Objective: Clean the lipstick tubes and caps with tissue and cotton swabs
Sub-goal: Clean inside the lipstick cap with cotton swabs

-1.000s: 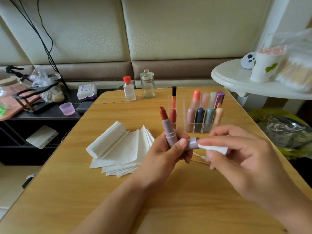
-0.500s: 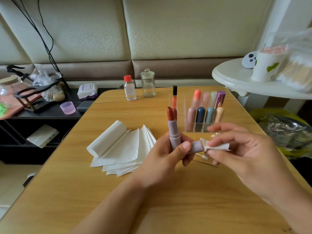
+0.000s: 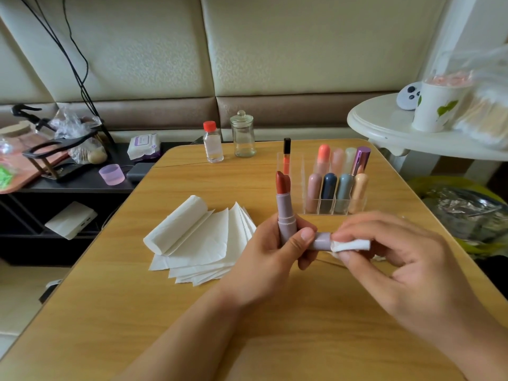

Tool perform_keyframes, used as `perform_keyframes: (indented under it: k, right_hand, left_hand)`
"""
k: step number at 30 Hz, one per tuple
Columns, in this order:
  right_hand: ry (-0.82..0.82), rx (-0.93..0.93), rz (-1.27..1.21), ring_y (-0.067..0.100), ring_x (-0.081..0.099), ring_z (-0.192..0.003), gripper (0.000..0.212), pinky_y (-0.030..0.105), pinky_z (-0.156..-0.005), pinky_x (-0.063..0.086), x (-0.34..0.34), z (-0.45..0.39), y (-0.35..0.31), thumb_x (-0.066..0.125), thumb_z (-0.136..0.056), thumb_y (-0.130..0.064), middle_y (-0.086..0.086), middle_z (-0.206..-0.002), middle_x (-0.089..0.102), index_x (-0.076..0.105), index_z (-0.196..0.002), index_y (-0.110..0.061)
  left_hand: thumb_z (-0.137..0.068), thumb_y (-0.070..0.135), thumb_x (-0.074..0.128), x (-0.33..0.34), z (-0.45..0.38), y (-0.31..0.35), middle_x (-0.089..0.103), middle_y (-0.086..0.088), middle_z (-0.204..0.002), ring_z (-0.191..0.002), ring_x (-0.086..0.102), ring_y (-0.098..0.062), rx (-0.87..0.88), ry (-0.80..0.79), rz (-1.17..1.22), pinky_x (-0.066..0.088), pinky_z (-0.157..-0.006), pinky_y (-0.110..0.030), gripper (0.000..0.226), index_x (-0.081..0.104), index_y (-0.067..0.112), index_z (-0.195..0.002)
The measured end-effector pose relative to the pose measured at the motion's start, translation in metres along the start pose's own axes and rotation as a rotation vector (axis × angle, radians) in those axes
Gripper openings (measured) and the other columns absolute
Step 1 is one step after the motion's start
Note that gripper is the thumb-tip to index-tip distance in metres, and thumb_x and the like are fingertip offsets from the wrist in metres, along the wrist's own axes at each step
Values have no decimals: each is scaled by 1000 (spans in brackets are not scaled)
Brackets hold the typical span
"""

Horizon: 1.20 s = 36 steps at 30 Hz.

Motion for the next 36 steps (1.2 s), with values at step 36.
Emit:
perform_keyframes:
  k: [36]
  right_hand:
    - [18, 561, -521, 22, 63, -49, 14, 29, -40, 47, 12, -4, -2, 64, -96, -14, 6, -63, 67, 73, -87, -9]
  left_hand:
    - [-93, 22, 52, 0, -1, -3, 50, -12, -66, -59, 43, -20, -1, 52, 60, 39, -56, -25, 19, 52, 4, -88]
Point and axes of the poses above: each hand's wrist, its own z-axis away from the middle knuckle, its own x-axis out of the palm, y = z × x, the point moved 3 cm from there along -z, towards the middle knuckle
